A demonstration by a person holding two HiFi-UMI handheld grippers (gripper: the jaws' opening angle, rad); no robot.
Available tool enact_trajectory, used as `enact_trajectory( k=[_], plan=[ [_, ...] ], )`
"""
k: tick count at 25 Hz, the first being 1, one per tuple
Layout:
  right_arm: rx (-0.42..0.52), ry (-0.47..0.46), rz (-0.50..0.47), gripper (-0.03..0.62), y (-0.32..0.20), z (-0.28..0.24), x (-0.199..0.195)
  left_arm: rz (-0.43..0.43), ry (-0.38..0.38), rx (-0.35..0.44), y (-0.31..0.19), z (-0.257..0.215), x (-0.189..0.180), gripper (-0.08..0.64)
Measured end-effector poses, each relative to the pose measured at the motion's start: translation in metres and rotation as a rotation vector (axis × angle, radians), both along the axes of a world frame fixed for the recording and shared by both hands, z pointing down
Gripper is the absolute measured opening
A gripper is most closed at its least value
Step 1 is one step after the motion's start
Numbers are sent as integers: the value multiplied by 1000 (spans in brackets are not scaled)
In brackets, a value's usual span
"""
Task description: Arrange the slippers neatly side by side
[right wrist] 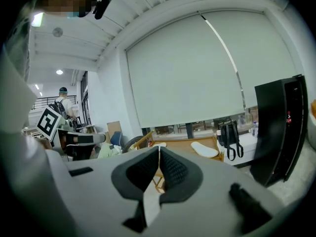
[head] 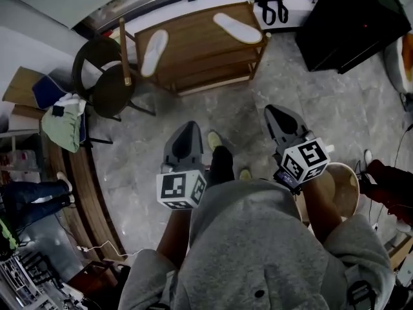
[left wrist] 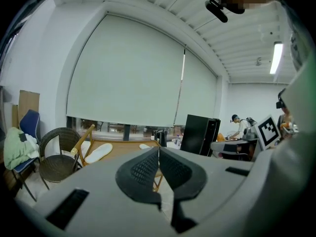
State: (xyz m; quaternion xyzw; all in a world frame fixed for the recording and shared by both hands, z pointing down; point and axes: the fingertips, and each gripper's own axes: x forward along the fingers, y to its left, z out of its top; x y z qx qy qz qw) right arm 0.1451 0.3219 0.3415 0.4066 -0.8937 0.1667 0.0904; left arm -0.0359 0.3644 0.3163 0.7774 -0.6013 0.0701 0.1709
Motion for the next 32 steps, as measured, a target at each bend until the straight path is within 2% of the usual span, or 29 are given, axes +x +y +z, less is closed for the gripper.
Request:
enact_trajectory(
  k=[8, 17, 24, 32],
  plan=[
    [-13, -12, 30, 29, -63, -3, -35, -1, 29, -11, -60, -2, -45, 17],
    [-20, 10, 50, 29, -104, -2, -67, 31, 19, 14, -113, -10, -77, 15],
    [-22, 26, 60, 29, -127, 3, -90, 62, 15, 16, -140, -4, -98, 17],
    [-22, 42, 54, 29, -146, 3, -113, 42, 40, 12, -161, -4, -122, 15]
  ],
)
